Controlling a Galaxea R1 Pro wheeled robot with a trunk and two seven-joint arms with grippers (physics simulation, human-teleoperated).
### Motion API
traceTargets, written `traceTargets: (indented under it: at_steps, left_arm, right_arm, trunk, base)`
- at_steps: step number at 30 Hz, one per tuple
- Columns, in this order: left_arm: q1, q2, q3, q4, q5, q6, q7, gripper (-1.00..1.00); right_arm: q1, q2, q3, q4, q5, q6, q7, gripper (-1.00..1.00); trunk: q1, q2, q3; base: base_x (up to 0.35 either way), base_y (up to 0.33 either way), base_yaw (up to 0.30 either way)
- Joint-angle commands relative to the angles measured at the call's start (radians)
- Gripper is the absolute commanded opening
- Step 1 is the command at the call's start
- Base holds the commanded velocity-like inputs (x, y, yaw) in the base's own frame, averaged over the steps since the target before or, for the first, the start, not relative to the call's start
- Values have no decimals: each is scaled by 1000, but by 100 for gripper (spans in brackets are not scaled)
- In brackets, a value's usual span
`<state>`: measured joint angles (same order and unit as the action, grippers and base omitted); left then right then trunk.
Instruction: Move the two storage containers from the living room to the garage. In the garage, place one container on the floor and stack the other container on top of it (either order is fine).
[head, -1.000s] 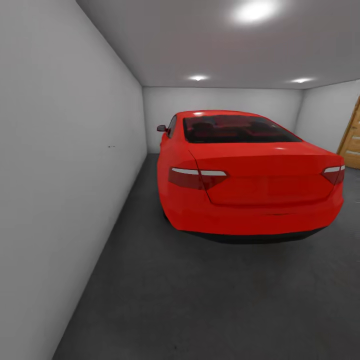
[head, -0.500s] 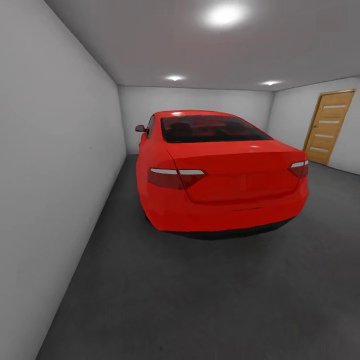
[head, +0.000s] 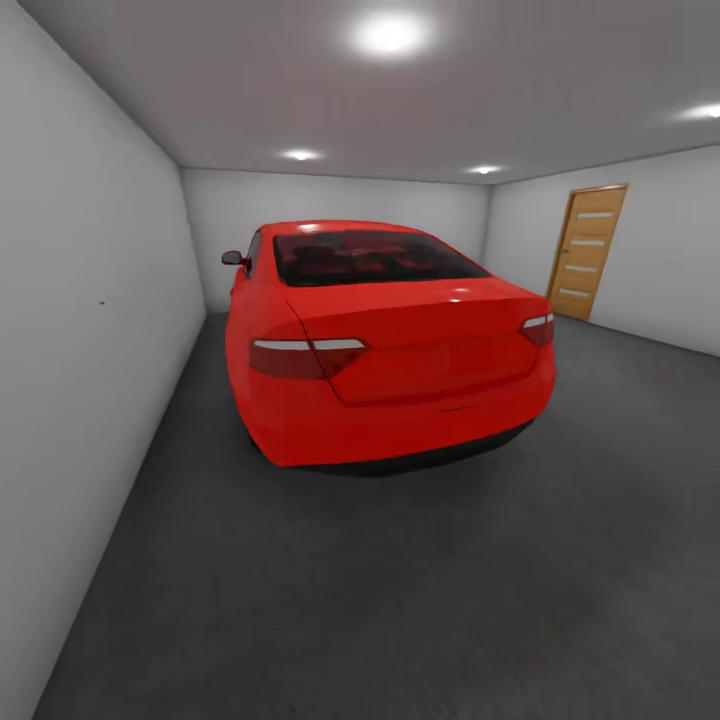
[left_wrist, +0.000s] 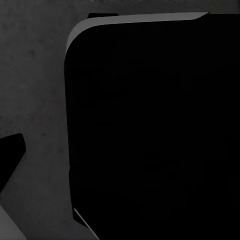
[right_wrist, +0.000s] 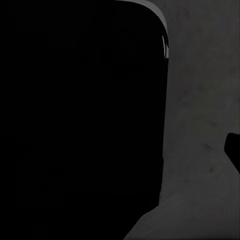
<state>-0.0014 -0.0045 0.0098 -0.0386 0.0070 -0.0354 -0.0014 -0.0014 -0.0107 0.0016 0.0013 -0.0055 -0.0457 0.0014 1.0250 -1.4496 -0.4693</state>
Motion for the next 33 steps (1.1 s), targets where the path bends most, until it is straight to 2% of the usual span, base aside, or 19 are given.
traceTargets:
  at_steps: [1,18,33]
  left_arm:
    - [0,0,1,0,1,-3,0,100]
    - [0,-1,1,0,1,-3,0,100]
    - [0,-15,-1,0,0,-3,0,100]
  right_arm:
    - [0,0,0,0,-1,-3,0,100]
    - [0,3,0,0,9,1,11,100]
    - [0,5,-14,0,-7,0,11,100]
  trunk:
    - [0,0,-1]
    - [0,0,-1]
    - [0,0,-1]
  base:
    - [0,0,-282]
    - [0,0,-282]
    - [0,0,-283]
